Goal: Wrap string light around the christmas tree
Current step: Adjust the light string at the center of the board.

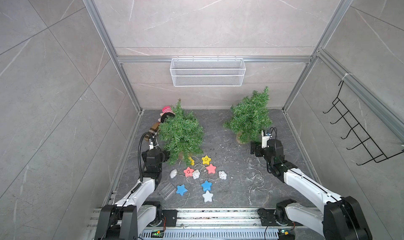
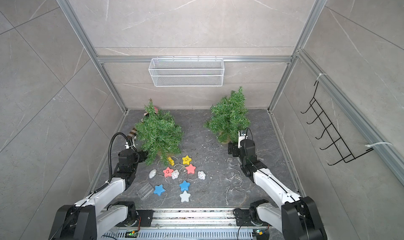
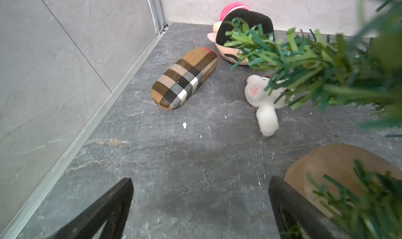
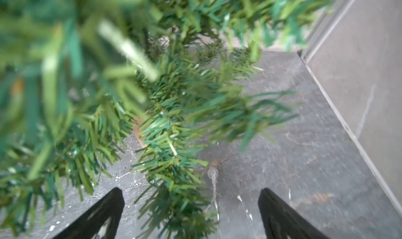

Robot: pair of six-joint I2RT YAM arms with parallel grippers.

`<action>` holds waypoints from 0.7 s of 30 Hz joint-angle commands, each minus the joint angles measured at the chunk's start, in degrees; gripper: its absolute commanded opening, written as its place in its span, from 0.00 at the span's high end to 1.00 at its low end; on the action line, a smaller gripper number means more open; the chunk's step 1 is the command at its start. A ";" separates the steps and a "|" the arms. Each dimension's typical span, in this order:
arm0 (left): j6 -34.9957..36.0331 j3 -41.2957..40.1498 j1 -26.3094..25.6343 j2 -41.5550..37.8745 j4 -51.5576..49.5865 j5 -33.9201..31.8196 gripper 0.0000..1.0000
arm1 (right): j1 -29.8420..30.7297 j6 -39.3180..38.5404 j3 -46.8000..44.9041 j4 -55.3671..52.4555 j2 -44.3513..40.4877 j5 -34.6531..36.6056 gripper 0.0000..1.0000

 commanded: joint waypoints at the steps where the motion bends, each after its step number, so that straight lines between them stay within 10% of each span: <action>1: -2.03 2.14 -3.21 -3.60 -6.08 -5.73 0.00 | 0.31 9.68 4.74 -18.33 -2.35 2.43 0.01; 8: -4.22 2.85 -5.27 -8.05 -10.32 -11.87 0.00 | -0.04 27.41 10.01 -28.96 0.41 -4.55 0.00; 21: -16.21 9.79 -5.58 -8.14 -23.91 -18.72 0.00 | 3.37 21.42 6.47 -20.45 -3.93 -12.27 0.15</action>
